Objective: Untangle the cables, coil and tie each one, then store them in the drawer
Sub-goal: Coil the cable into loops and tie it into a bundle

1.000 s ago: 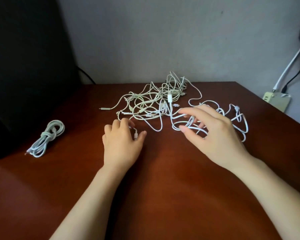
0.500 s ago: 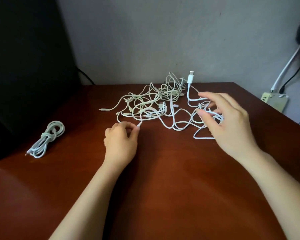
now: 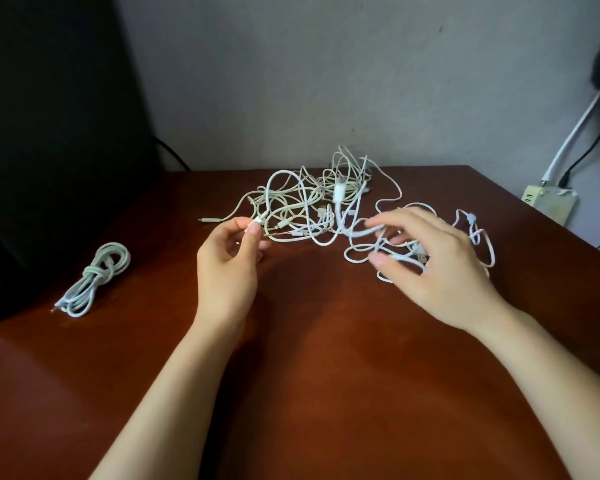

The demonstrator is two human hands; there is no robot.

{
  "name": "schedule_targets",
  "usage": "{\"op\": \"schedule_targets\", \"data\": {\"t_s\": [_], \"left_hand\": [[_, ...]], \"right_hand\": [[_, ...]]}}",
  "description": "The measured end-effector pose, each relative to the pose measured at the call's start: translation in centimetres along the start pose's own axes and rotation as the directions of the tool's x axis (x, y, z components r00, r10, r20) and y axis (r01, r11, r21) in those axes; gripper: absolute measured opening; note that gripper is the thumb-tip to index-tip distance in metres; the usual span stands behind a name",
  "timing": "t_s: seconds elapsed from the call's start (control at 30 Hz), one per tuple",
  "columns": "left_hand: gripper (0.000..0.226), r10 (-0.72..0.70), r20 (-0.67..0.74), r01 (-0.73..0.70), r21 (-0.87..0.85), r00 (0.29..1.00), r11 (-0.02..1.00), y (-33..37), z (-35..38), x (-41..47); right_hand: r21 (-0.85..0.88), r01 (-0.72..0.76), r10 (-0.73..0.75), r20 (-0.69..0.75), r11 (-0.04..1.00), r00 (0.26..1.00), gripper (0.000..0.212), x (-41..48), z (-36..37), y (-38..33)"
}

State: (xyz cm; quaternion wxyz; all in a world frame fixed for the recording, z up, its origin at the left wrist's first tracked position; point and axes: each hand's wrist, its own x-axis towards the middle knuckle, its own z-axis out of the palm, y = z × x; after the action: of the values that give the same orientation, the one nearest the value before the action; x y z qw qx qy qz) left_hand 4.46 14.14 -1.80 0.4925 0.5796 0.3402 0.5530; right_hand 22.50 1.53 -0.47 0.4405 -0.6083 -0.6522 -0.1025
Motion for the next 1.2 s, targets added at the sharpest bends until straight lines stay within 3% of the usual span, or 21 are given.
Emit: {"op": "schedule_targets", "data": {"t_s": [0.1, 0.27, 0.33, 0.47, 0.57, 0.63, 0.77, 0.83, 0.93, 1.1, 1.2], "left_hand": [[0.009, -0.059, -0.033, 0.055, -0.110, 0.998, 0.992, -0.1, -0.1, 0.3], [0.008, -0.185, -0.014, 0.173, -0.293, 0.983, 0.940, -0.3, -0.8, 0.9], [0.012, -0.215, 0.047, 0.217, -0.358, 0.975, 0.908, 0.2, -0.7, 0.7], [0.012, -0.264, 0.231, 0.344, -0.455, 0.936, 0.821, 0.8, -0.2, 0.2], [0.008, -0.234, 0.389, 0.400, -0.429, 0.891, 0.810, 1.0, 0.1, -0.4], [0.007, -0.204, 0.460, 0.404, -0.392, 0.864, 0.826, 1.0, 0.2, -0.6], [0.004, -0.176, 0.532, 0.407, -0.356, 0.829, 0.841, 1.1, 0.3, -0.9], [0.005, -0.174, 0.547, 0.410, -0.346, 0.819, 0.844, 1.2, 0.3, -1.0], [0.005, -0.181, 0.540, 0.414, -0.348, 0.822, 0.841, 1.3, 0.2, -1.0], [0.003, -0.237, 0.445, 0.430, -0.407, 0.864, 0.806, 1.0, 0.1, -0.5], [0.015, -0.289, 0.362, 0.426, -0.392, 0.886, 0.815, 0.9, -0.1, -0.2]], "right_hand": [[0.031, 0.090, -0.094, 0.180, 0.995, 0.979, 0.021, -0.3, 0.3, -0.3], [0.118, 0.045, -0.091, 0.428, 0.992, 0.899, 0.021, -0.8, 0.7, -1.2], [0.170, -0.003, -0.062, 0.376, 0.985, 0.925, 0.025, -0.8, 0.8, -1.5], [0.182, -0.028, 0.024, 0.022, 0.983, 0.999, 0.029, -0.2, 1.1, -1.3], [0.191, -0.052, 0.095, -0.223, 0.980, 0.970, 0.047, 0.2, 0.8, -0.7], [0.228, -0.076, 0.142, -0.287, 0.971, 0.947, 0.052, 0.4, 0.4, -0.4], [0.386, -0.174, 0.255, -0.169, 0.906, 0.952, 0.045, 0.6, 0.5, -0.1], [0.362, -0.197, 0.243, -0.087, 0.911, 0.966, 0.036, 0.5, 0.8, 0.0], [0.283, -0.146, 0.160, -0.028, 0.948, 0.987, 0.024, 0.1, 1.2, -0.1], [0.112, 0.001, -0.008, 0.066, 0.994, 0.998, 0.024, -0.4, 1.1, -0.1], [0.039, 0.094, -0.097, 0.093, 0.995, 0.991, 0.023, -0.4, 1.2, -0.1]]}}
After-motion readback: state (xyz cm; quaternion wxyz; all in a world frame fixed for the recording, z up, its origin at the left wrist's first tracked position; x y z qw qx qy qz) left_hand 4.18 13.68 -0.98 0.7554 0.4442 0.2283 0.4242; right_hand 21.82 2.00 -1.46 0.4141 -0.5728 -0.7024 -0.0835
